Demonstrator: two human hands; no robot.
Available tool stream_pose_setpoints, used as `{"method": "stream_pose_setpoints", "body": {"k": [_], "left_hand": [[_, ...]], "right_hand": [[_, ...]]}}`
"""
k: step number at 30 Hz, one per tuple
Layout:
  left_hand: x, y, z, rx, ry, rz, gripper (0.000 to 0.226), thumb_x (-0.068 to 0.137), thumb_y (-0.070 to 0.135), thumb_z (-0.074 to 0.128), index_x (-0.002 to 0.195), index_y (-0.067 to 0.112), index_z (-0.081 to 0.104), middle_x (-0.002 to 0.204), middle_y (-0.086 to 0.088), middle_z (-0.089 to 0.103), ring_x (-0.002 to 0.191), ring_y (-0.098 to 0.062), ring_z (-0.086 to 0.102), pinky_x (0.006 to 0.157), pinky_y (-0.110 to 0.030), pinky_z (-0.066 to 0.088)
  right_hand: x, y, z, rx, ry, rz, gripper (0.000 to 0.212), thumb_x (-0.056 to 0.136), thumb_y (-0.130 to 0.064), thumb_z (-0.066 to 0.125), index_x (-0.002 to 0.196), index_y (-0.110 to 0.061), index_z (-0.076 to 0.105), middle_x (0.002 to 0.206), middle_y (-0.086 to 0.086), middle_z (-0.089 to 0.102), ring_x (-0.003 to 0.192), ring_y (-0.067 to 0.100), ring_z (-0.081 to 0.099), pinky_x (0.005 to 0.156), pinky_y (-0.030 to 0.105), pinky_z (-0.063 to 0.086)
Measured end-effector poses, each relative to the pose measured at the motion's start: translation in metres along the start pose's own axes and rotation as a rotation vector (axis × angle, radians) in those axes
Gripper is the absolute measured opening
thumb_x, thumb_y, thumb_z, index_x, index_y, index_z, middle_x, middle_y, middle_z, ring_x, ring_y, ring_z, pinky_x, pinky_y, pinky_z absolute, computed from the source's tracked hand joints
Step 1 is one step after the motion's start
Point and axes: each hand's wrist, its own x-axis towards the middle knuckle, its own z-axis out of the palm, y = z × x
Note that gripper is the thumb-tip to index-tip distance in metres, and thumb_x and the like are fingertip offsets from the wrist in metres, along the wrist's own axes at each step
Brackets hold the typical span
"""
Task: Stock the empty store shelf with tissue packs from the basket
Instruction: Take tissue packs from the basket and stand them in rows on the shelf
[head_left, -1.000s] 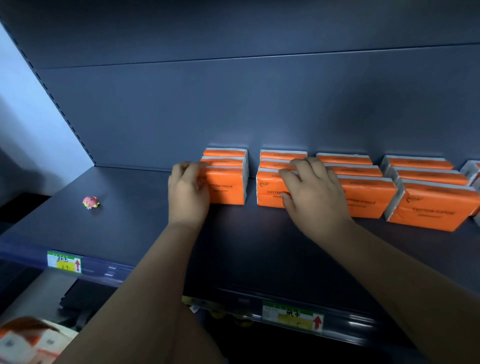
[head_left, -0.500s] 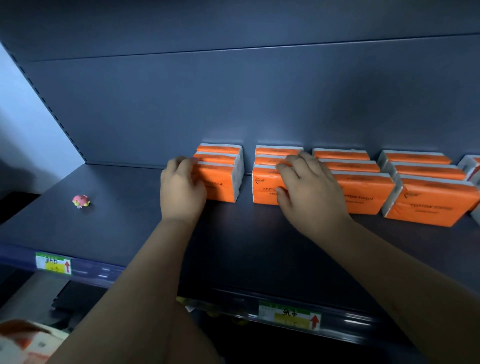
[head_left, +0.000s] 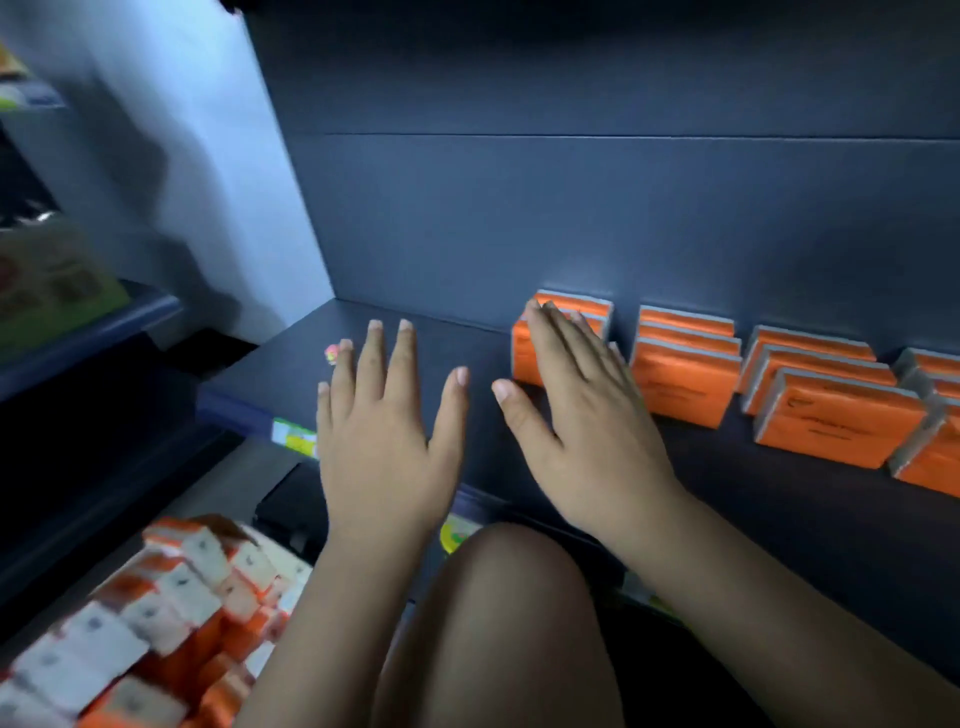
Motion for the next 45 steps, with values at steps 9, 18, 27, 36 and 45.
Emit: {"method": "stream_pose_setpoints", "body": {"k": [9,18,27,36,45], "left_hand": [[-0.084,-0.145,-0.120,0.276,0.023,-0.279,0.076,0.099,0.068,0.022,0.162,0.026,0.032,0.171,0.001,0.027,0.160,-0.024,0.014,0.128,-0.050,0.015],[-0.174,-0.237,-0.125,0.335,-0.244,-0.562,0.081,0.096,0.077,0.018,0.161,0.031,0.029,0.161,0.000,0.044,0.150,-0.025,0.036,0.122,-0.047,0.030],[-0.215,-0.282,-0.070,0.288,-0.549,-0.728,0.071,0.099,0.074,0.026,0.155,0.032,0.037,0.155,0.000,0.048,0.143,-0.029,0.043,0.112,-0.052,0.042],[-0.225,-0.337,-0.026,0.128,-0.529,-0.922,0.039,0.098,0.052,0.046,0.128,0.033,0.061,0.141,0.001,0.057,0.133,-0.039,0.047,0.107,-0.054,0.043],[-0.218,-0.357,-0.022,0.187,-0.502,-0.963,0.058,0.083,0.074,0.056,0.111,0.024,0.066,0.115,-0.006,0.063,0.110,-0.035,0.060,0.095,-0.053,0.054]], "right_hand": [[-0.042,-0.174,0.086,0.209,-0.173,-0.239,0.083,0.098,-0.069,0.015,0.166,-0.021,0.014,0.174,-0.005,0.007,0.160,0.014,-0.001,0.129,0.042,0.004],[-0.096,-0.218,0.188,0.115,-0.583,-0.298,0.079,0.096,-0.074,0.014,0.165,-0.037,0.006,0.173,-0.012,-0.004,0.160,0.023,-0.009,0.128,0.052,0.002],[-0.126,-0.193,0.263,0.012,-0.962,-0.260,0.078,0.098,-0.073,0.024,0.164,-0.034,0.012,0.173,-0.009,0.006,0.160,0.024,0.000,0.128,0.052,0.008],[-0.149,-0.232,0.320,-0.073,-1.045,-0.170,0.049,0.102,-0.043,0.050,0.147,-0.022,0.047,0.155,0.009,0.041,0.138,0.034,0.043,0.107,0.050,0.043],[-0.154,-0.246,0.344,-0.092,-1.098,0.147,0.036,0.103,-0.031,0.053,0.135,-0.015,0.053,0.134,0.013,0.053,0.119,0.033,0.057,0.090,0.044,0.054]]}}
